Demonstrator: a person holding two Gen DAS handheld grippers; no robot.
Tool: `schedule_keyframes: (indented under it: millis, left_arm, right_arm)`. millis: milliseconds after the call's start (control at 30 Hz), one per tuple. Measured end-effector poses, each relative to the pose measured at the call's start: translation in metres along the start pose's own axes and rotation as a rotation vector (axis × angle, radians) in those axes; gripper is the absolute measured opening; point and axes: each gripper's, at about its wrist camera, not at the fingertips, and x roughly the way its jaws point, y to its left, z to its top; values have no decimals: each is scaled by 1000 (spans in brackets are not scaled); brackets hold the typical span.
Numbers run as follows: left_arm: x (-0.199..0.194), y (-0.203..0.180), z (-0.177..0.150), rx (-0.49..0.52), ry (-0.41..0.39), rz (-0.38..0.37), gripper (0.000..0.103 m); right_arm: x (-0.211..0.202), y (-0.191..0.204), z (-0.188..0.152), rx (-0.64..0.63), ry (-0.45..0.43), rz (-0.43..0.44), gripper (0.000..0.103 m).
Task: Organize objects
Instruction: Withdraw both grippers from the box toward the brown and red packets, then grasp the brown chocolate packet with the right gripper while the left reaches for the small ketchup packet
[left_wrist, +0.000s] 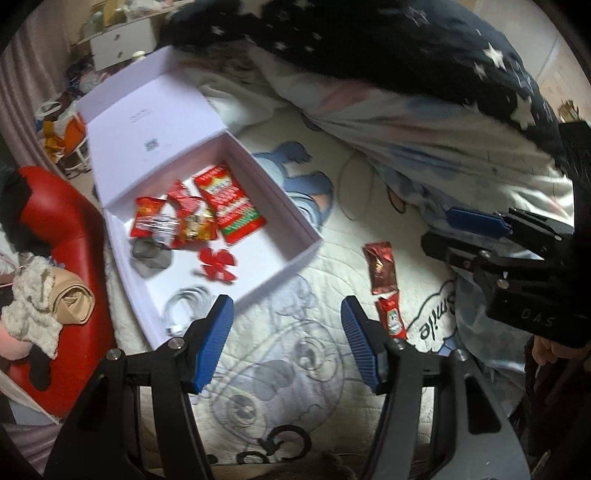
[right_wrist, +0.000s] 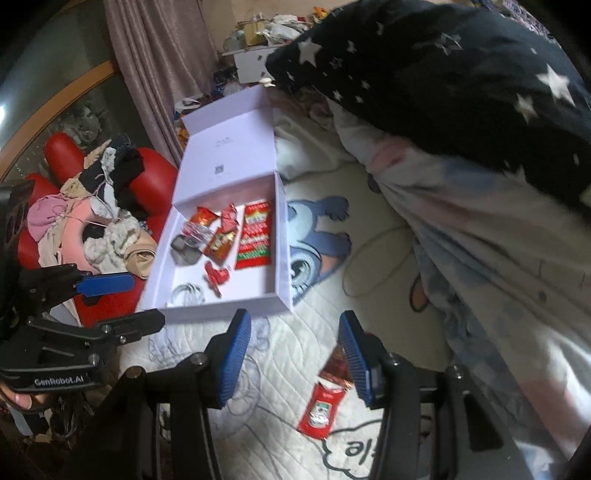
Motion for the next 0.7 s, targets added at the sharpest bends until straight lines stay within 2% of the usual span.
schedule_keyframes:
  millis: [300,500,600,700]
  left_arm:
    - [42,-51,-8,85,77,-77,59]
    - [70,-77,-19,125,136,-139,59]
    - [83,-91,-23,168,155,-137,59]
    - [97,-100,-22,166,176,-154,59]
  right_arm:
    - [12,-37,-33,69,99,-54,50]
    - [19,-62,-49,107,129,-76,50]
    - [20,-70,-53,114,131,-75,50]
    - [21,-75,-57,117,138,-78,50]
